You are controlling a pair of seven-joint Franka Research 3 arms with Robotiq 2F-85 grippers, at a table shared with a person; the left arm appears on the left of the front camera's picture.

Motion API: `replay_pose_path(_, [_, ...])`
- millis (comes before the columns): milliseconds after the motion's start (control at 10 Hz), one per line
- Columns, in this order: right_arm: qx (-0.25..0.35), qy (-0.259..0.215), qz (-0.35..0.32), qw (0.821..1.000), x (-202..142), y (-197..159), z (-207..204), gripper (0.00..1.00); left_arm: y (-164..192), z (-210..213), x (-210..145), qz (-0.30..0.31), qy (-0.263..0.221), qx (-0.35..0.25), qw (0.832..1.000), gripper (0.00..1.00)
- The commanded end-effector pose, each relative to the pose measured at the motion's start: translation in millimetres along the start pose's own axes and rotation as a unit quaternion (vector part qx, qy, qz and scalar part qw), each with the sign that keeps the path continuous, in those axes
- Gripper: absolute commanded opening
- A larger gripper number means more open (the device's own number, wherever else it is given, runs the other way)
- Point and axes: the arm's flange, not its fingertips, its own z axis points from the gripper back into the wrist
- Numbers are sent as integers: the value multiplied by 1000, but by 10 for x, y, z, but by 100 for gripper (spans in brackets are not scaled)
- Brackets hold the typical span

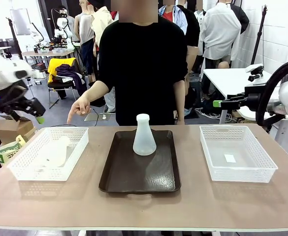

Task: Prepare the laboratory tools.
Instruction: Pick up the Big flask that the person points to.

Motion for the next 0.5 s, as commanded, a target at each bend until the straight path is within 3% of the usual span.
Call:
replay_pose_path(0, [2,6,-2,1000,2,-2,5,100,-101,-158,468,-5,79,17,997,100])
replay_pose_path(400, [2,6,-2,1000,2,-2,5,100,-219,-911,875,20,133,10,991,100])
